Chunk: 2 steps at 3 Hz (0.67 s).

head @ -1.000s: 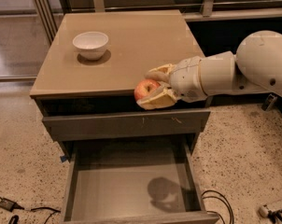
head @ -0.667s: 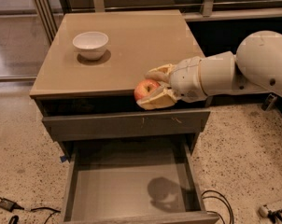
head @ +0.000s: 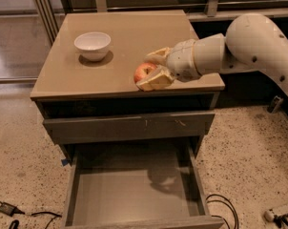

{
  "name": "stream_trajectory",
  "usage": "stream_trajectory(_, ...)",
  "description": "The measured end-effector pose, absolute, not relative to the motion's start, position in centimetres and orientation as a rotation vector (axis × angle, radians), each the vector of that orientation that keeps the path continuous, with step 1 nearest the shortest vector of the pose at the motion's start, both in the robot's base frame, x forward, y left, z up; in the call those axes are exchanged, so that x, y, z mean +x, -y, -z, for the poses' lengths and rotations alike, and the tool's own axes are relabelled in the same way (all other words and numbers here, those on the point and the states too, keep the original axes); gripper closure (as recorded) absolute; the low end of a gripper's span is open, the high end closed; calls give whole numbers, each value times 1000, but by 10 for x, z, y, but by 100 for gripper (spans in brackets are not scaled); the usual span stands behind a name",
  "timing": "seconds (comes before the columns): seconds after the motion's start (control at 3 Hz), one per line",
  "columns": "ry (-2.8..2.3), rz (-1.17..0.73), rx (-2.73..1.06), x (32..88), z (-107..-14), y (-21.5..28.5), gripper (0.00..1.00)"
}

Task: Pick apple from middle drawer and place on counter

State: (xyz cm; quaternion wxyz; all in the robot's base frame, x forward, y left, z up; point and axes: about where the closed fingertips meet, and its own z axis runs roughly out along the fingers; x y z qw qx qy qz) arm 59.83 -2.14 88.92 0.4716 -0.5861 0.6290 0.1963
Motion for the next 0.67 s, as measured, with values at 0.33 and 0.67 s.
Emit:
stream_trajectory(0.33, -1549, -504, -1426, 640, -878, 14, 100)
stream_trajectory(0.67, -1563, -527, -1418, 659, -867, 10, 100)
